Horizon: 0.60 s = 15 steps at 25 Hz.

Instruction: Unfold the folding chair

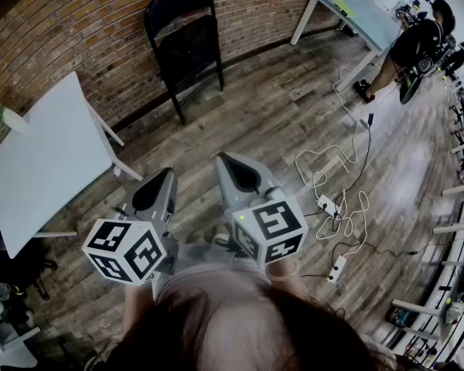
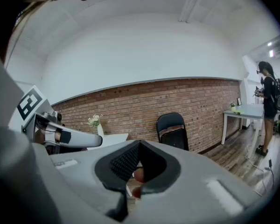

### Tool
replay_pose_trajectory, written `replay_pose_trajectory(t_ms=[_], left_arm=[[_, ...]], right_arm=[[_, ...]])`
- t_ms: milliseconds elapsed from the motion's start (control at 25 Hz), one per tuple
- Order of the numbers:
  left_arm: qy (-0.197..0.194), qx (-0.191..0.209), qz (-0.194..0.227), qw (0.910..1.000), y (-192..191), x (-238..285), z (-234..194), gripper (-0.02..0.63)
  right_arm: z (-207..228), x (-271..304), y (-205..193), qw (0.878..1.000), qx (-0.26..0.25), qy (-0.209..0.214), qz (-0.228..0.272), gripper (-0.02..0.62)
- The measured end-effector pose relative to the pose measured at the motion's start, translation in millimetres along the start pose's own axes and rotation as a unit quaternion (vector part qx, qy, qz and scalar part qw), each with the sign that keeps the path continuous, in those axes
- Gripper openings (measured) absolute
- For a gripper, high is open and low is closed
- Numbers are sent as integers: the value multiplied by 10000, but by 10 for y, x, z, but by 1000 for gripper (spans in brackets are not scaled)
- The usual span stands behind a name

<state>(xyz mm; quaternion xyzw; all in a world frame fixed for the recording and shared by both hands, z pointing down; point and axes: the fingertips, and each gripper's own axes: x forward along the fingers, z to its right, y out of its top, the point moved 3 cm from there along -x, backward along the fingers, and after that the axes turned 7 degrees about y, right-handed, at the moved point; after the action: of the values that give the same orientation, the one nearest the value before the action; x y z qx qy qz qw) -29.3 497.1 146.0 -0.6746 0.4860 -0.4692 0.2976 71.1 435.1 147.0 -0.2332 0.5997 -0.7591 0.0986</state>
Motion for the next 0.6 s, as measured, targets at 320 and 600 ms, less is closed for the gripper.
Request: replay_pose_trajectory(t_ms=[320, 600], left_arm=[[219, -223, 168, 9994, -1, 395, 196, -3], [737, -332, 427, 9958, 105, 521, 94, -3]], right_arm=[[447, -23, -18, 9994, 12, 338, 26, -2], [739, 135, -20, 9986, 128, 522, -10, -2]])
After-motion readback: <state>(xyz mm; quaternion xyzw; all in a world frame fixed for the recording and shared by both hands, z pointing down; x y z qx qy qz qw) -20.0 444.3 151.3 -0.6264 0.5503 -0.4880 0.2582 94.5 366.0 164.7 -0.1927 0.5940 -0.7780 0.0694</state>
